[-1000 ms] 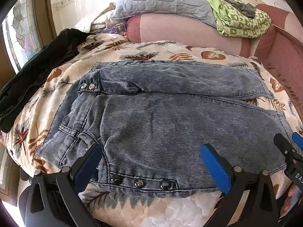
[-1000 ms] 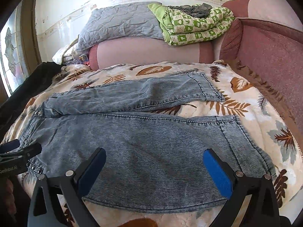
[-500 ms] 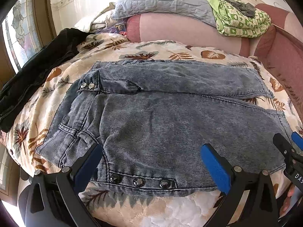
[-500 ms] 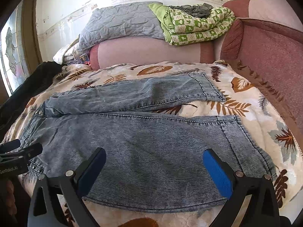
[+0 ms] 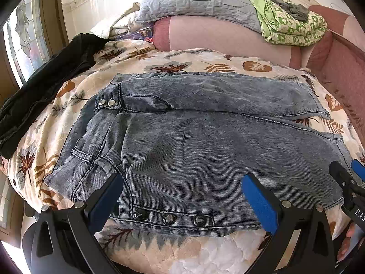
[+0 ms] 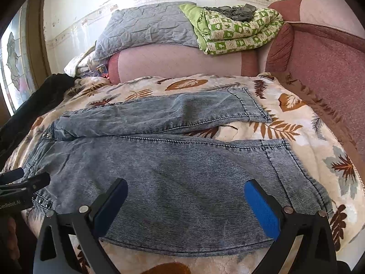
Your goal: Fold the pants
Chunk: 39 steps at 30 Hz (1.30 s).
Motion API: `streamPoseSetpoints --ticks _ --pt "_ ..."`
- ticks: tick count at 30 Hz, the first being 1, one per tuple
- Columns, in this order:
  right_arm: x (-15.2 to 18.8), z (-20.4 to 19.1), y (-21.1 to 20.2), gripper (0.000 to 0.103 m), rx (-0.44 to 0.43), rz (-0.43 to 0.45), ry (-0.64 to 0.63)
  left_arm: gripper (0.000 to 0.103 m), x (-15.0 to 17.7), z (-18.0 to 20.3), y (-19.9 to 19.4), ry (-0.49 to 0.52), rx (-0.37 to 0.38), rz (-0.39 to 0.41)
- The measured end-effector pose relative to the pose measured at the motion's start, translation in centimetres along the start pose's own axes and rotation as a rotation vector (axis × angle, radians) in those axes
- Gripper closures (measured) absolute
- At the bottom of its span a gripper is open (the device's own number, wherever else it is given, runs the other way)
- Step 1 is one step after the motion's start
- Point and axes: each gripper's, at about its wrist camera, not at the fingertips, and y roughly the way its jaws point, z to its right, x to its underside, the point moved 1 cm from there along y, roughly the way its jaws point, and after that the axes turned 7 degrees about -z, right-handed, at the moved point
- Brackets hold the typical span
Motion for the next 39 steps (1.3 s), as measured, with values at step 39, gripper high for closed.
streamPoseSetpoints --ticks 39 --pt "2.5 21.7 0.9 0.021 -0.353 -0.411 0.715 0.0 0.9 -20.0 3.5 -0.515 0.259 -0.154"
